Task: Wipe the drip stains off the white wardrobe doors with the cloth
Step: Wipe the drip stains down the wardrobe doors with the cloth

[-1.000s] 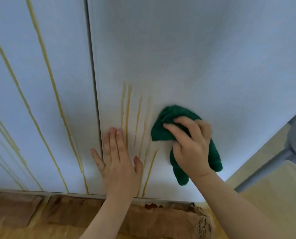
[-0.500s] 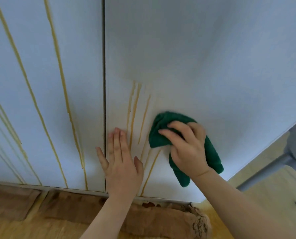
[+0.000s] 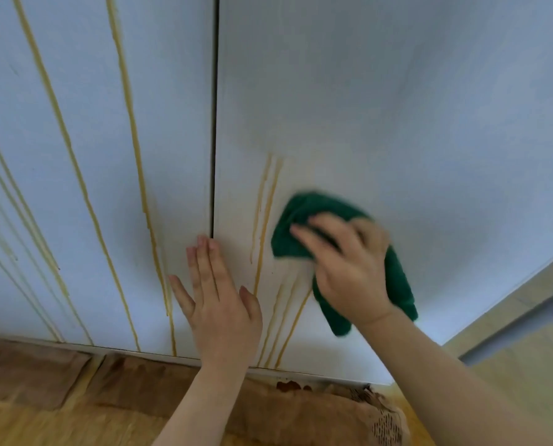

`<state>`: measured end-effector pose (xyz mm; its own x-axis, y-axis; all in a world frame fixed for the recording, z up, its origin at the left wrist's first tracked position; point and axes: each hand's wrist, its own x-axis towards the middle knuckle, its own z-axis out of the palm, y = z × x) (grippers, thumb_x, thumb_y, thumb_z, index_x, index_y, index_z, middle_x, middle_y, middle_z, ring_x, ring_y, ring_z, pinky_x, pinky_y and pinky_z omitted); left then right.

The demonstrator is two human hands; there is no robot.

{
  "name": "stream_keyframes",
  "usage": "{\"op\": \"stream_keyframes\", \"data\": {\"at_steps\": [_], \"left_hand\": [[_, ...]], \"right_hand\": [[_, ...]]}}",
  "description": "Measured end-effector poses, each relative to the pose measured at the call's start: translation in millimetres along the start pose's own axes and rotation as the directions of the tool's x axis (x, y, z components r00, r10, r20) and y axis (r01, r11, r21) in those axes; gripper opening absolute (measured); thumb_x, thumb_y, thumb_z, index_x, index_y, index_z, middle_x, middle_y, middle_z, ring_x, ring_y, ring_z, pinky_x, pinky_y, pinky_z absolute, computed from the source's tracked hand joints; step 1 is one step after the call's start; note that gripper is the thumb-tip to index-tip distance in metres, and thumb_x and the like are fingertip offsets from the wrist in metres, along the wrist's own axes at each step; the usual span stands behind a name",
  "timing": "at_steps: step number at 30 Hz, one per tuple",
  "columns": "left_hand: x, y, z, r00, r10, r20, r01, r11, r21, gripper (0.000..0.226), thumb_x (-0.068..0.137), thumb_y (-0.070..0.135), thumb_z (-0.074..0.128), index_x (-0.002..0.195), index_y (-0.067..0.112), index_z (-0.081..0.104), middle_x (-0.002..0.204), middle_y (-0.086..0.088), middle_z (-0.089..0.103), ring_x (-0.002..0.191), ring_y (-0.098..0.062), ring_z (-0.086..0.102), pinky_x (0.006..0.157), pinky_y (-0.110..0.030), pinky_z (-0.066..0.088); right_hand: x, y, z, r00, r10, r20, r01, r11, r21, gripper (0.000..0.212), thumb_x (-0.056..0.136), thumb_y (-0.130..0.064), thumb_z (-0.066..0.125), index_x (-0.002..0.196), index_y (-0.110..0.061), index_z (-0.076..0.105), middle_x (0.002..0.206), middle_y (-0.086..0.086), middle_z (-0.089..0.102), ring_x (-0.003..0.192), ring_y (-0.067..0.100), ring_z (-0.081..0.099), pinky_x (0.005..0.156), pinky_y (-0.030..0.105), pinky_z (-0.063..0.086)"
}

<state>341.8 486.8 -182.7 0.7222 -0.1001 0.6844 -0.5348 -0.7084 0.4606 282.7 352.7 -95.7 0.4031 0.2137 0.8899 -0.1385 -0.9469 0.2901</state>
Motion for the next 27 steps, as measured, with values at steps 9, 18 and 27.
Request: {"op": "stream_keyframes", "data": {"at_steps": [9, 18, 27], "left_hand": [[9, 0, 2, 0.999, -0.027, -0.036, 0.026, 1.000, -0.009, 0.074, 0.077, 0.015, 0.039, 0.145, -0.001, 0.014, 0.151, -0.014, 0.016, 0.140, -0.029, 0.012, 0.113, -0.045, -0.001], [12, -1, 4, 0.996, -0.056, -0.074, 0.053, 0.998, -0.043, 0.072, 0.077, 0.012, 0.037, 0.144, -0.001, 0.014, 0.150, -0.016, 0.020, 0.140, -0.029, 0.013, 0.114, -0.042, -0.002], [0, -16, 7, 0.999, -0.028, -0.030, 0.028, 0.999, 0.023, 0.071, 0.076, 0.008, 0.036, 0.145, 0.002, 0.017, 0.150, -0.014, 0.023, 0.142, -0.025, 0.011, 0.113, -0.051, 0.003]], "right_hand": [[-10, -16, 22, 0.993, -0.116, -0.029, 0.114, 0.992, -0.059, 0.032, 0.093, -0.011, 0.045, 0.106, -0.027, 0.070, 0.114, -0.010, 0.049, 0.084, 0.020, 0.040, 0.070, 0.033, 0.036], [95, -33, 21, 0.911, 0.278, -0.304, -0.271, 0.960, 0.065, 0.040, 0.094, -0.010, 0.037, 0.111, -0.027, 0.070, 0.117, -0.010, 0.041, 0.091, 0.022, 0.037, 0.079, 0.035, 0.033], [-23, -22, 19, 0.923, -0.339, 0.183, 0.326, 0.940, 0.099, 0.044, 0.097, -0.007, 0.033, 0.095, -0.022, 0.074, 0.107, -0.006, 0.061, 0.084, 0.019, 0.041, 0.071, 0.031, 0.033]]}}
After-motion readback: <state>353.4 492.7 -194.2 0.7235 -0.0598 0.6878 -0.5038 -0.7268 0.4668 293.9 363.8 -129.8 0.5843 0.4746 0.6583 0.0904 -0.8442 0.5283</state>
